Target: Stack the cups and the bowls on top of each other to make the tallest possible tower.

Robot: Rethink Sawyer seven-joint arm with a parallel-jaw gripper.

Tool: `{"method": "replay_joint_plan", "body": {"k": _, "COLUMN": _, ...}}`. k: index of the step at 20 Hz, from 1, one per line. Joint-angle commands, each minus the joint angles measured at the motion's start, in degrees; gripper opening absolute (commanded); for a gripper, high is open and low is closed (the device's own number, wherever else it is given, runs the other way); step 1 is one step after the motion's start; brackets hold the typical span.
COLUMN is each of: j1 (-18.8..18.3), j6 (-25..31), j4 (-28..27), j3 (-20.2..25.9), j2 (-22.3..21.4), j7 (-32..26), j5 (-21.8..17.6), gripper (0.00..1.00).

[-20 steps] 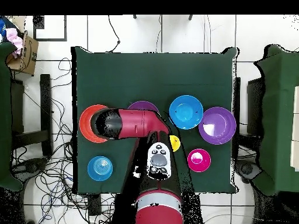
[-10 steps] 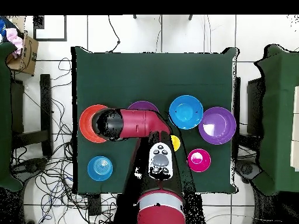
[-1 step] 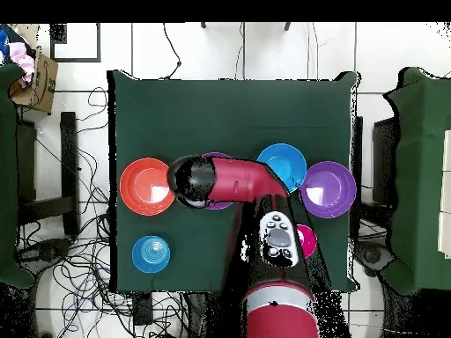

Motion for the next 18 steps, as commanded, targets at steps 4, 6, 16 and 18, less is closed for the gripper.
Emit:
{"method": "replay_joint_plan", "body": {"k": 4, "j1": -9.32, "j6": 10.17, "j4": -10.73, "j3": 8.41, "j2": 5.73, "j7": -19.33, "j5": -10.29, "gripper": 1.0}}
{"method": "replay_joint_plan", "body": {"k": 6, "j1": -10.7, "j6": 11.72, "j4": -11.75, "j3": 9.44, "j2": 5.65, "j7": -20.37, "j5": -11.21, "gripper": 1.0}}
{"method": "replay_joint_plan", "body": {"k": 16, "j1": -16.61, "j6": 17.31, "j4": -14.34, "j3": 14.01, "j2": 4.46, "j7": -23.95, "j5": -14.8, "gripper": 1.0}}
{"method": "replay_joint_plan", "body": {"k": 18, "j1": -17.09, "j6": 17.55, "j4": -14.8, "j3": 14.59, "j2": 4.74, "j7": -24.03, "j5": -15.31, "gripper": 1.0}}
